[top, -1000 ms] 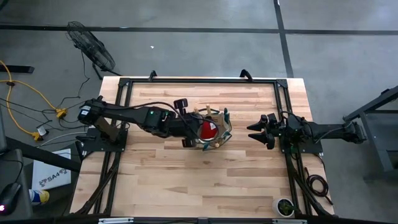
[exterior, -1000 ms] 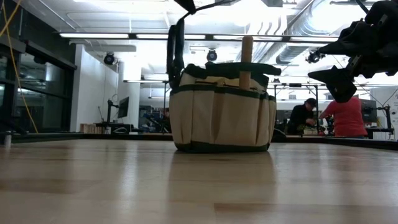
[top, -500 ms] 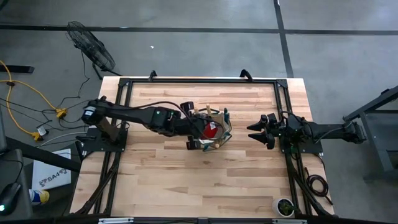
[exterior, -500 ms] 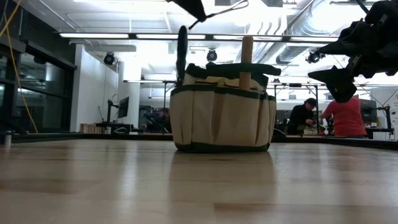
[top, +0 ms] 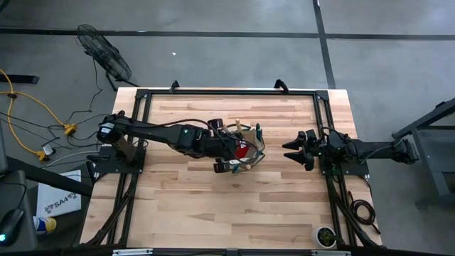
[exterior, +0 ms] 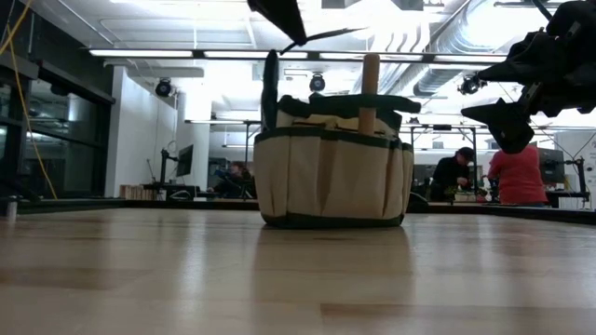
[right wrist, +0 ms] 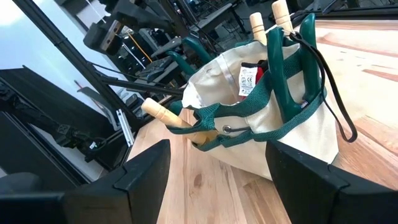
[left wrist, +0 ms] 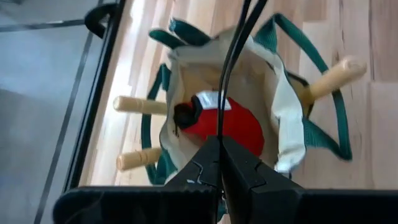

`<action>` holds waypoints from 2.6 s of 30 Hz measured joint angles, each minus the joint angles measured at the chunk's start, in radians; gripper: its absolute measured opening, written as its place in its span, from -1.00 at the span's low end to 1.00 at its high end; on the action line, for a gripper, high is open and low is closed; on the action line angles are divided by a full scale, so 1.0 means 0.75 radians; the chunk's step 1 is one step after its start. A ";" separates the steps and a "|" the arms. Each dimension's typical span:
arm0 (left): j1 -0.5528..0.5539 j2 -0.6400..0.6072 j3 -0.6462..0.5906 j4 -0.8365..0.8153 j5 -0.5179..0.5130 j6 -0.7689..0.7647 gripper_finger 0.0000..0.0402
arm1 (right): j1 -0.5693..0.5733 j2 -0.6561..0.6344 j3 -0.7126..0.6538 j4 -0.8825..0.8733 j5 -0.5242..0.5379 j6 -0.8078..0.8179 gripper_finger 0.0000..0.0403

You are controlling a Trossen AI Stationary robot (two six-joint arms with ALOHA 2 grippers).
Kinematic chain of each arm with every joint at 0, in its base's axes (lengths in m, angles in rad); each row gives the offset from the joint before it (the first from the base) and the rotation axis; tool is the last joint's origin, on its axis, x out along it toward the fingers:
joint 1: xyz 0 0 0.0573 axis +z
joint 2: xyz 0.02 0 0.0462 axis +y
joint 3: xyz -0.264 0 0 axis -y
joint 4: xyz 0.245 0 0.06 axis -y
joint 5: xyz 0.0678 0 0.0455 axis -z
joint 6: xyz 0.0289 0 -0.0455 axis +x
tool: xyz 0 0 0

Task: Pick & Place Garden tools in Gardening bag
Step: Put the green shears into the brown gardening bag, then return to Home Position

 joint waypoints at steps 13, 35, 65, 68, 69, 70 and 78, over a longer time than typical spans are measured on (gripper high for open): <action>0.009 -0.015 0.000 -0.020 0.005 -0.069 -0.86 | 0.000 0.000 0.000 -0.003 0.000 0.000 0.27; 0.008 -0.105 0.153 -0.043 0.101 -0.198 -0.15 | 0.000 0.000 0.001 0.001 -0.001 0.000 0.27; -0.359 -1.612 -1.473 0.947 0.069 -0.345 -0.15 | 0.000 0.017 0.001 0.002 -0.001 0.000 0.27; -0.359 -1.819 -1.615 0.966 0.091 -0.345 -0.15 | 0.000 0.017 0.001 0.002 -0.001 0.000 0.27; -0.359 -1.885 -1.659 0.971 0.092 -0.344 -0.15 | 0.000 0.017 0.000 0.002 -0.001 0.000 0.27; -0.359 -1.951 -1.698 0.972 0.093 -0.342 -0.15 | 0.000 0.017 0.000 0.002 -0.001 0.000 0.27; -0.359 -2.330 -1.917 0.940 0.087 -0.309 -0.15 | 0.000 0.017 0.001 0.003 -0.001 0.000 0.27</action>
